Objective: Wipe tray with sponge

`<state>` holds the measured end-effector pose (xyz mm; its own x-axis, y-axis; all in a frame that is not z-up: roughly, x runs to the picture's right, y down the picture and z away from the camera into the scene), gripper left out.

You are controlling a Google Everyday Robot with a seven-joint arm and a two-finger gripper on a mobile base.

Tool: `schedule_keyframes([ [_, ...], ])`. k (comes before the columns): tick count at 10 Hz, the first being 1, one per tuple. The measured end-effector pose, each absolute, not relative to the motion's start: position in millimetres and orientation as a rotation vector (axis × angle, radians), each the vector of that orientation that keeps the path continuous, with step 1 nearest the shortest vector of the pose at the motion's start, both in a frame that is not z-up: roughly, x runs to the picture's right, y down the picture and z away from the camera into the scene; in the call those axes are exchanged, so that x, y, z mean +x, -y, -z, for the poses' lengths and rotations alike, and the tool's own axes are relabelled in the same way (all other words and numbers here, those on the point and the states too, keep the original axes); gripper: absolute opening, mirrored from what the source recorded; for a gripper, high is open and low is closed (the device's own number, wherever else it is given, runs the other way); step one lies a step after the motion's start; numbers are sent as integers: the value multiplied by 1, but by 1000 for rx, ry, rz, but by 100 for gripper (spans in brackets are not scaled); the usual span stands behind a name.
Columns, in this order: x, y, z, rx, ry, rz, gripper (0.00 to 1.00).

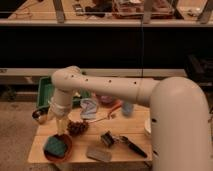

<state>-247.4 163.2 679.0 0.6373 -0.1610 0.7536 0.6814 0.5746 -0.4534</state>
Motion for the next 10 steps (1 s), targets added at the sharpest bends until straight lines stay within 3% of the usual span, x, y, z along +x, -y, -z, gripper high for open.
schedule_keyframes([
  [3,-276,-183,-696,-810,722,625,62],
  [10,-264,-218,-720,-853,680,670,62],
])
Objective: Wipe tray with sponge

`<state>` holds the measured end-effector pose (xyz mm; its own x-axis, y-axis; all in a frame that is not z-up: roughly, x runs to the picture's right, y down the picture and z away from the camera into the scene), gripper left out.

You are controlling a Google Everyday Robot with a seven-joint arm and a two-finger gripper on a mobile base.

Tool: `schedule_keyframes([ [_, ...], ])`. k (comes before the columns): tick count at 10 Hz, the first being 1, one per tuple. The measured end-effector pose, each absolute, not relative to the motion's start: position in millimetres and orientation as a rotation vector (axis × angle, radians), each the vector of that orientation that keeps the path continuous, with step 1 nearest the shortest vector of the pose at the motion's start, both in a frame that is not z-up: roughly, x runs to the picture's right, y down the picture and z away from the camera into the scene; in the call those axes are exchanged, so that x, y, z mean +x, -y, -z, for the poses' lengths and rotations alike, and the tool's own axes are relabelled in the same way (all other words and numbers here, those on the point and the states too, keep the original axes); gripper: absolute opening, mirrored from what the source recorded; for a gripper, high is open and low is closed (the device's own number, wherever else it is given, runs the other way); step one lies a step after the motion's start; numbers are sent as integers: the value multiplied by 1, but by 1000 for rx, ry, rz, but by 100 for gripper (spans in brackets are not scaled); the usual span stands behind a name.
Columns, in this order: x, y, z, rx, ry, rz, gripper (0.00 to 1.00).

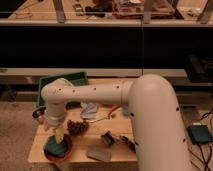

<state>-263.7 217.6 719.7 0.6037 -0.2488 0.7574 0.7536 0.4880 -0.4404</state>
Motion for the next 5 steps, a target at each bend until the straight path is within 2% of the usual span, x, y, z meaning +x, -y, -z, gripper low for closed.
schedule_keyframes([
  [2,-267,-223,-727,-872,691,674,62],
  [3,-269,-225,-729,-882,687,679,56],
  [5,-275,-226,-730,-891,687,683,38],
])
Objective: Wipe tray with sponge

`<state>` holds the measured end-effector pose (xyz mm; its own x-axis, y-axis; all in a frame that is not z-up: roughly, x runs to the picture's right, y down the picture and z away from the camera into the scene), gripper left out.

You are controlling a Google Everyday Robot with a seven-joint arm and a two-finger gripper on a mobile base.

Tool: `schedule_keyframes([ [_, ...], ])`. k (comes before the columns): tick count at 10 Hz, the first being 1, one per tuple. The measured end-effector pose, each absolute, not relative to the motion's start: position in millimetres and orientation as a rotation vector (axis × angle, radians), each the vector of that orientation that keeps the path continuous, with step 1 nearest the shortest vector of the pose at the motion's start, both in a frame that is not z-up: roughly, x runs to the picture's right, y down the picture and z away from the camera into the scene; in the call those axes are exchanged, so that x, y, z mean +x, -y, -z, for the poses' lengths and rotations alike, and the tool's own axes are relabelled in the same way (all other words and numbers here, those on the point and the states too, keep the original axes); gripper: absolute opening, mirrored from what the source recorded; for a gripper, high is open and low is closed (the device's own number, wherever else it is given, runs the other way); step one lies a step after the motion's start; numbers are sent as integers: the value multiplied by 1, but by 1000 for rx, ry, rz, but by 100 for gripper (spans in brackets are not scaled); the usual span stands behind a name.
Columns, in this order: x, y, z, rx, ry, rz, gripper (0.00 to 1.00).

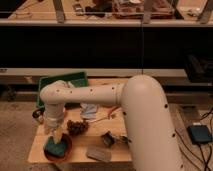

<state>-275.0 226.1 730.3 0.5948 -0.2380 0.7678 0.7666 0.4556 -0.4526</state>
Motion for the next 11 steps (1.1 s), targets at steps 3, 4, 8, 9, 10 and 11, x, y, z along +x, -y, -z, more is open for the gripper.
schedule_keyframes([
  [3,-276,-225,-731,-903,684,679,8],
  [4,-278,-226,-731,-906,688,677,1],
  [8,-257,-188,-714,-855,746,597,0],
  [9,-252,-173,-705,-833,753,585,0],
  [10,-248,-160,-698,-819,755,578,0],
  [11,-240,-139,-690,-794,754,563,0],
])
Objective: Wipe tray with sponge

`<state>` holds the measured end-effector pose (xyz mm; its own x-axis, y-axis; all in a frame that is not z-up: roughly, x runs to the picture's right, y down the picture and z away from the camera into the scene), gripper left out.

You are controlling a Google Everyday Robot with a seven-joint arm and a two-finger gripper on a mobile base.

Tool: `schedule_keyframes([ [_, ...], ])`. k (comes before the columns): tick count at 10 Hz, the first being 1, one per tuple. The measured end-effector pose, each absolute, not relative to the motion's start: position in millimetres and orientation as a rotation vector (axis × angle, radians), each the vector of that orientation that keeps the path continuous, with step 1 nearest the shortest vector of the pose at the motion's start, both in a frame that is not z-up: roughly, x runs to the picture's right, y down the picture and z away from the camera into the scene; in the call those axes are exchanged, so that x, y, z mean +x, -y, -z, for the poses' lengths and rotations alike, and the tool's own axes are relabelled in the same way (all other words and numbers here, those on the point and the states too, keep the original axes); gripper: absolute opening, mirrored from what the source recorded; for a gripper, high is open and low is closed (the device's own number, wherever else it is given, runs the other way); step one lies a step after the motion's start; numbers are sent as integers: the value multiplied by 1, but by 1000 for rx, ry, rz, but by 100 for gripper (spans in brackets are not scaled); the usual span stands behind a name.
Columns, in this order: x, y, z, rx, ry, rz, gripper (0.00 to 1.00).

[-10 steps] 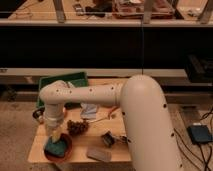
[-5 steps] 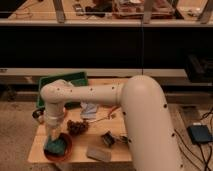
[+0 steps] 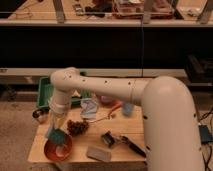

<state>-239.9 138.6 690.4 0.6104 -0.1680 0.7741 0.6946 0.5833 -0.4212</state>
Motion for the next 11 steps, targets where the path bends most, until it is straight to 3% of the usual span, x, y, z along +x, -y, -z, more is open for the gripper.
schedule_keyframes([
  [5,-255,-59,-685,-685,726,556,0],
  [11,-313,17,-732,-545,636,534,0],
])
